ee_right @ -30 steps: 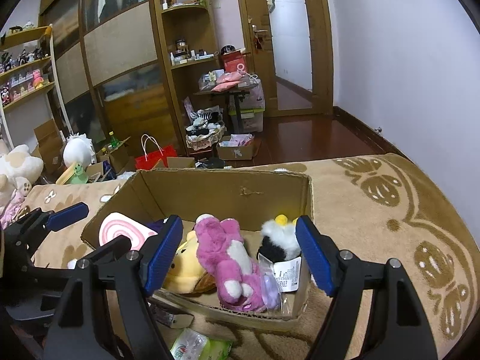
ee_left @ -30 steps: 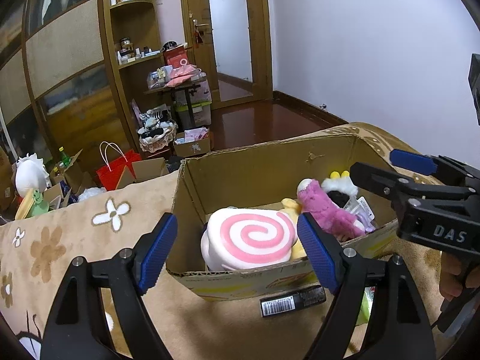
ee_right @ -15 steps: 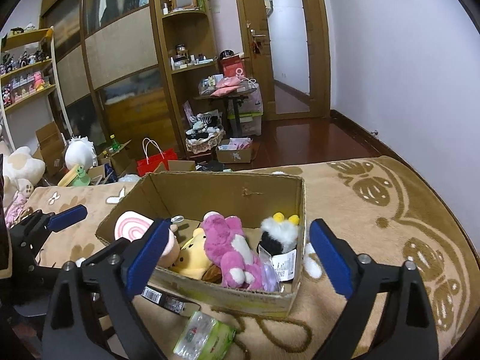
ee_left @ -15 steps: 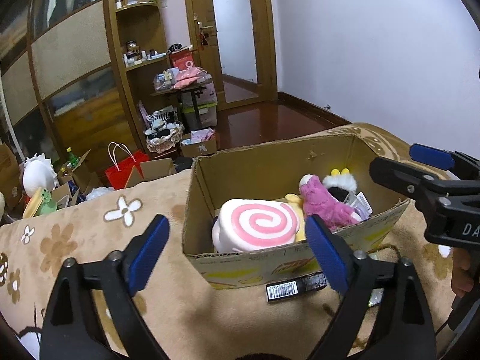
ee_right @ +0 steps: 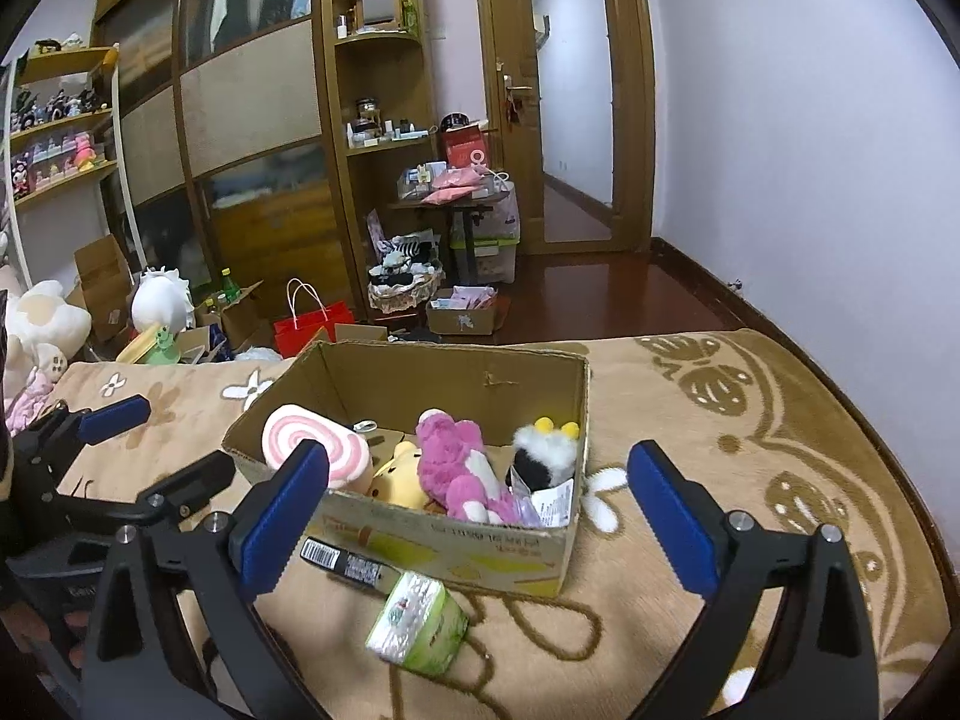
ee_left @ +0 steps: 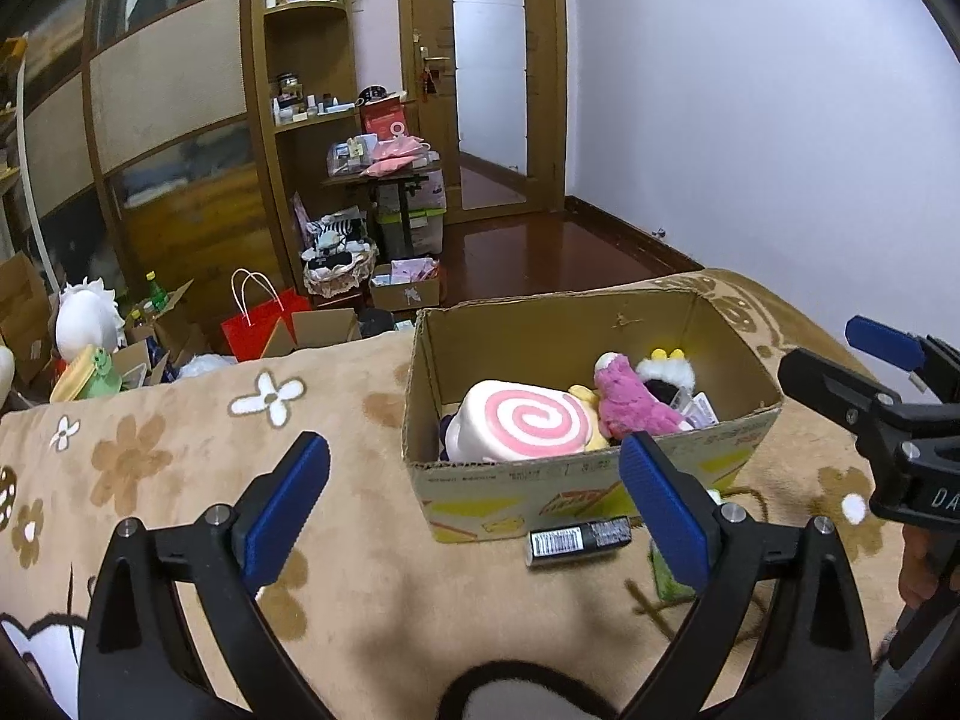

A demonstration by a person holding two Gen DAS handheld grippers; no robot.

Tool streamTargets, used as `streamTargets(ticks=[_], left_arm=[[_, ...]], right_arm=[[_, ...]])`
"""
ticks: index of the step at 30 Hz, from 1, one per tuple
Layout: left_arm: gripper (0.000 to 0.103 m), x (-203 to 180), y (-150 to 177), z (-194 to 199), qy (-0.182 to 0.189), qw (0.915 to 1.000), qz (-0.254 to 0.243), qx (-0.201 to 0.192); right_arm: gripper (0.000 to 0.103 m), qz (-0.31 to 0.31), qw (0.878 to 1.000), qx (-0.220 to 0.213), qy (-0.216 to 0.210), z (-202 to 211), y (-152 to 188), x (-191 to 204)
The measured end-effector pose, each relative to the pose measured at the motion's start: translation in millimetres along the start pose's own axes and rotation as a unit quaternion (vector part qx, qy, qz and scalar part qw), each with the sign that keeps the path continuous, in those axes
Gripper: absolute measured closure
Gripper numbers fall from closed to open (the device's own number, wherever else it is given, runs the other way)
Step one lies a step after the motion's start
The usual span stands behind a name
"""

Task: Organize soft objects
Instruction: 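Move both open tools back down to the items beside the box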

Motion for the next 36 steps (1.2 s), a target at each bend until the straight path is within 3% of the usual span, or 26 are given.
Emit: streamTargets(ticks=[6,13,24,36], left_arm=[[0.006,1.0,4.1,13.4,0.003,0.9999,0.013,0.003],[0.006,6.4,7.8,7.5,0.013,0.9986,0.036,0.037],[0.006,14.9,22.6,-30.6,0.051,0.9904,0.089,0.093],[0.006,-3.4,31.5,-75.8,0.095,0.9814,0.087,0.143]], right_arm=[[0.000,0.007,1.000,-0.005,0.003,16.1,2.9,2.5],[0.000,0.018,1.000,0.001,0.001,24.8,12.9,7.2],[0.000,0.047,0.998,0.039,0.006,6.8,33.8,17.8],[0.000,0.066,0.993,0.093,0.016,-24.8,58.9,24.7]])
Point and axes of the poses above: each gripper's, at about its wrist camera, not at the fingertips, and z roughly against the way its jaws point, x to its left, y to its underside, the point moved 6 cm from there along -z, roughly the way its jaws point, and after that the axes turned 11 degrees about y, right-handed, at the moved point
